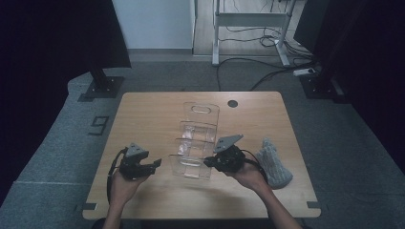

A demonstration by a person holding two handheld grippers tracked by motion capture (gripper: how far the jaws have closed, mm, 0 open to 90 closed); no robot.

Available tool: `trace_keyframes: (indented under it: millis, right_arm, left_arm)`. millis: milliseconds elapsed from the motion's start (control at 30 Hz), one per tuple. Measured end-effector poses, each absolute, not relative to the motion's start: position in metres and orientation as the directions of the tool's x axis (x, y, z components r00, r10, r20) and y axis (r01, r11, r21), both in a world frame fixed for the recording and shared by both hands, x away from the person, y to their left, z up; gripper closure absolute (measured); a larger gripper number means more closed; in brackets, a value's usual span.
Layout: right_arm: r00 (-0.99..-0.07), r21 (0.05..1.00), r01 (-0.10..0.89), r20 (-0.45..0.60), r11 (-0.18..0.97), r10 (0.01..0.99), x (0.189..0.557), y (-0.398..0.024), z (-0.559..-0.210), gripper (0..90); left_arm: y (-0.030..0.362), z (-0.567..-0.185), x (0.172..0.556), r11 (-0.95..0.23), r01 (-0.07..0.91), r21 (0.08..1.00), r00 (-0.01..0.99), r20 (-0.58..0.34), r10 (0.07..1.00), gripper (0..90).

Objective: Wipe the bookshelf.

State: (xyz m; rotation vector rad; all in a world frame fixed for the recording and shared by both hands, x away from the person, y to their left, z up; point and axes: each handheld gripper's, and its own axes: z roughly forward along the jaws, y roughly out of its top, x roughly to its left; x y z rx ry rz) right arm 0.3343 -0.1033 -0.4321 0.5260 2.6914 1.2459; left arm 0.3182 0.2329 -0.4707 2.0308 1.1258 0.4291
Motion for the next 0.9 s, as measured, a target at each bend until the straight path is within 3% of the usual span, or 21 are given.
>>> trace_keyframes:
  millis: [367, 900]
  right_arm:
    - [-0.944, 0.757, 0.242, 0.04, 0.607, 0.327, 0.328, -0.086, -0.432, 85.3]
    - [-0.947, 0.755, 0.241, 0.045, 0.609, 0.319, 0.322, -0.071, -0.433, 84.4]
  left_arm:
    - [0.216, -0.459, 0.31, -0.352, 0.511, 0.784, 0.626, -0.059, 0.778, 24.2]
    - [0.194, -0.46, 0.314, -0.361, 0.484, 0.797, 0.625, -0.027, 0.78, 23.8]
